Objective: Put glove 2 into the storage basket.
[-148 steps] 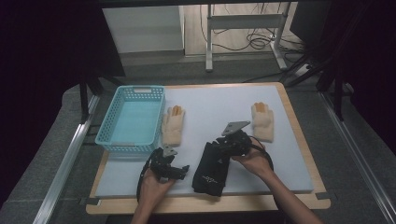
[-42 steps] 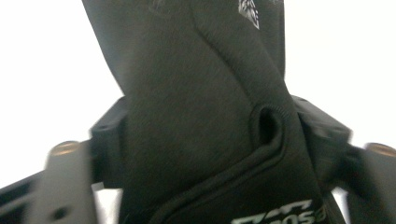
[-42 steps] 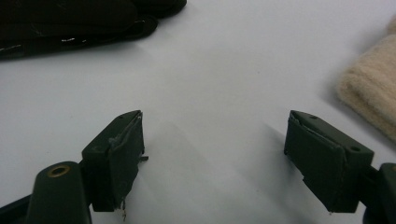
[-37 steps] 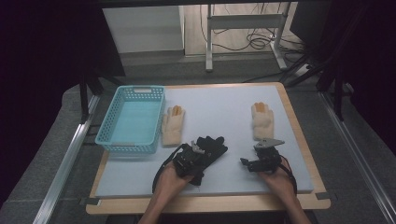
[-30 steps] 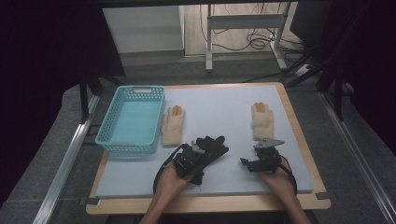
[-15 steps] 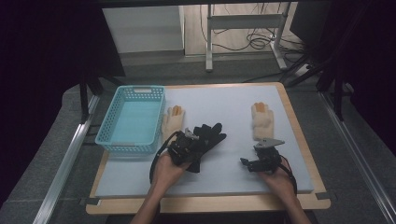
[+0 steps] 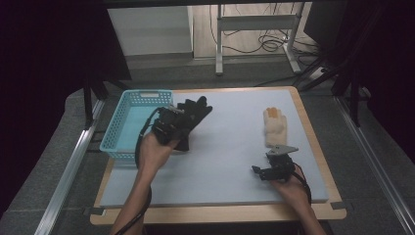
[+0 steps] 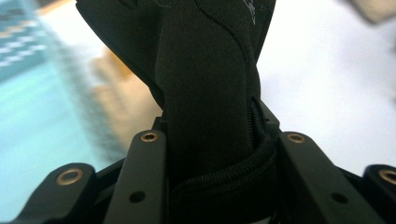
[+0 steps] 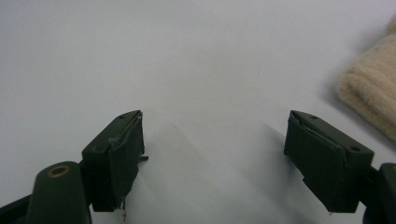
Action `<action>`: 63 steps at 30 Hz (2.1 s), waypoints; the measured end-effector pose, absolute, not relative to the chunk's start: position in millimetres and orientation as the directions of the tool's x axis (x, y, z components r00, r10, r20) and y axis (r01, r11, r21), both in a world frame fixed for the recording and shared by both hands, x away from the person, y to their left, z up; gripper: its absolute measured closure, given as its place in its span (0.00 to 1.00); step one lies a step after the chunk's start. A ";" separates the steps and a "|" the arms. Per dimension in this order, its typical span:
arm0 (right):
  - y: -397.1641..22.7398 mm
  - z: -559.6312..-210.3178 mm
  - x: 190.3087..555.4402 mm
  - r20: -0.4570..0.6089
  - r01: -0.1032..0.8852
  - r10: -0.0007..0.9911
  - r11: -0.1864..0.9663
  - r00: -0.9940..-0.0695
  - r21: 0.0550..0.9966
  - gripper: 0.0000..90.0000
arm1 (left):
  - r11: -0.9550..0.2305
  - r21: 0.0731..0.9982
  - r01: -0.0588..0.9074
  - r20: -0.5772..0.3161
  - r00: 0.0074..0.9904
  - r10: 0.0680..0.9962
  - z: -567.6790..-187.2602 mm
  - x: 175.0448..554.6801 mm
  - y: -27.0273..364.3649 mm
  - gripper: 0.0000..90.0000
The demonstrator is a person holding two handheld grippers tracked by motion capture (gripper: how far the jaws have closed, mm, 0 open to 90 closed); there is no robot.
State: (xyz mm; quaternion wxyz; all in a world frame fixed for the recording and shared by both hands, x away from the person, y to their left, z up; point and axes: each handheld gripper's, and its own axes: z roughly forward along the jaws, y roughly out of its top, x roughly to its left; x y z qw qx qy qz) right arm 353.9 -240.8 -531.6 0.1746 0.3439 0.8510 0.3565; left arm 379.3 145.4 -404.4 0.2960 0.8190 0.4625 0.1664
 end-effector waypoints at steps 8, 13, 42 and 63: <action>-240.8 -531.6 353.9 -0.053 0.460 0.709 0.509 -0.703 0.728 0.22 | -0.279 0.623 0.731 0.005 0.353 0.936 -397.3 403.4 221.5 0.73; -240.8 -531.6 353.9 -0.052 0.460 0.710 0.509 -0.703 0.727 0.22 | -0.202 0.591 0.781 -0.008 0.256 0.967 -406.8 417.4 266.1 0.73; -240.8 -531.7 353.9 -0.053 0.459 0.709 0.509 -0.703 0.728 0.22 | -0.145 0.298 0.943 0.047 0.137 0.989 -491.5 485.1 313.8 0.28; -240.7 -531.7 353.8 -0.054 0.459 0.709 0.510 -0.703 0.728 0.22 | -0.212 0.643 0.736 -0.116 0.367 0.923 -438.3 417.4 289.8 0.01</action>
